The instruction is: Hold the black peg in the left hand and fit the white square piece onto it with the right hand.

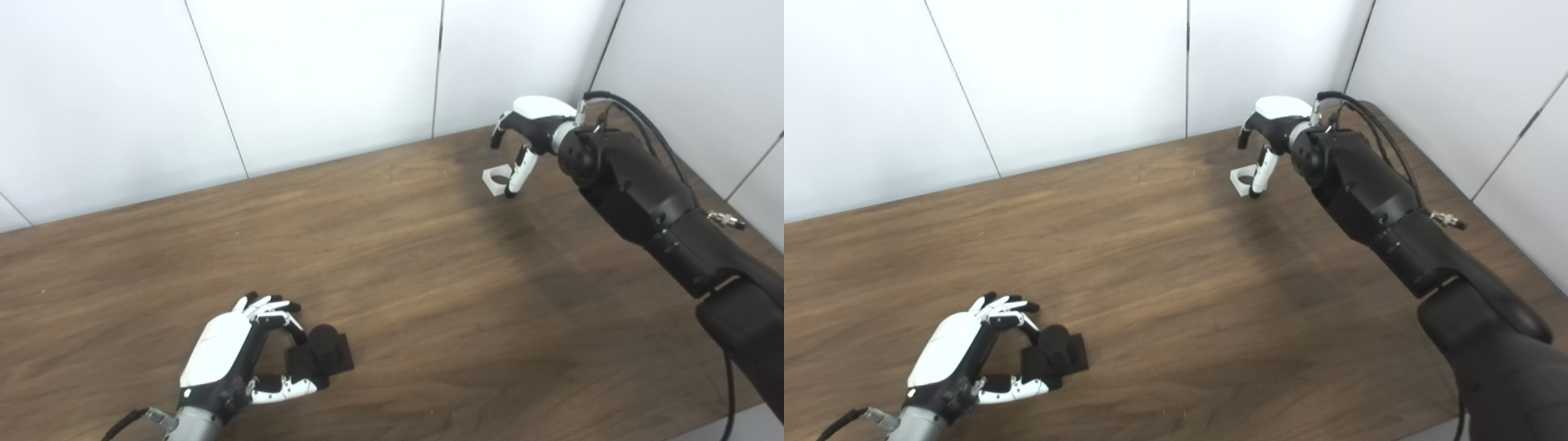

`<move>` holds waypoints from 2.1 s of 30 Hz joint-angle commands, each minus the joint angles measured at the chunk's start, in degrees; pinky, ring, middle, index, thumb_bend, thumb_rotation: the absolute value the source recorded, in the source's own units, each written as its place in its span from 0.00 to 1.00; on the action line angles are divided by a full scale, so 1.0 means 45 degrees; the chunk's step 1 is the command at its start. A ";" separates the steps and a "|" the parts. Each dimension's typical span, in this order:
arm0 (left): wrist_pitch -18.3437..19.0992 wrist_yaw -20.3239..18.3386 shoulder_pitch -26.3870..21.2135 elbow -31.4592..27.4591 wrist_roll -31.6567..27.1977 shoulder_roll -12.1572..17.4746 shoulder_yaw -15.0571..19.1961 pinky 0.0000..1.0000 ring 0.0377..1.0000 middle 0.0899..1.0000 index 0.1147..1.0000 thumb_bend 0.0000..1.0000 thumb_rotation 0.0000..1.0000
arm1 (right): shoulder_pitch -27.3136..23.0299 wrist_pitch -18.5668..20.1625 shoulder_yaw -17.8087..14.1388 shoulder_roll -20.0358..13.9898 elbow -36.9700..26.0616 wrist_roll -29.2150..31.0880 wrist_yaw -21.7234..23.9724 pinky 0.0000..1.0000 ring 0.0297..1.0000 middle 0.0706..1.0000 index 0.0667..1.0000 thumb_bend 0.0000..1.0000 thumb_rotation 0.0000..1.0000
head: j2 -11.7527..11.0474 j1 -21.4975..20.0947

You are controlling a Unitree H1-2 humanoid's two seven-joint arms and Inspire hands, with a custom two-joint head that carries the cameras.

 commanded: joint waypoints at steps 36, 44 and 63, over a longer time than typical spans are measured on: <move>0.0470 -0.0555 0.0443 -0.0173 0.0286 -0.0045 -0.0280 1.00 0.87 0.78 0.42 0.52 0.05 | -0.0540 -0.0375 -0.0026 0.0042 0.0482 -0.0565 -0.0404 0.94 0.98 0.90 0.60 0.86 0.14 | 0.0160 0.0202; 0.0600 -0.0608 0.0438 -0.0265 0.0346 0.0000 -0.0345 1.00 0.87 0.78 0.42 0.52 0.05 | -0.0454 -0.0465 -0.0070 0.0017 0.0481 -0.0453 -0.0376 0.94 0.97 0.88 0.57 0.85 0.13 | 0.0194 0.0227; 0.0603 -0.0562 0.0478 -0.0304 0.0358 0.0040 -0.0361 1.00 0.87 0.78 0.42 0.52 0.05 | 0.0008 -0.1174 -0.0253 -0.0059 0.0493 -0.0358 -0.0962 0.92 0.94 0.82 0.45 0.52 0.13 | 0.0233 0.0234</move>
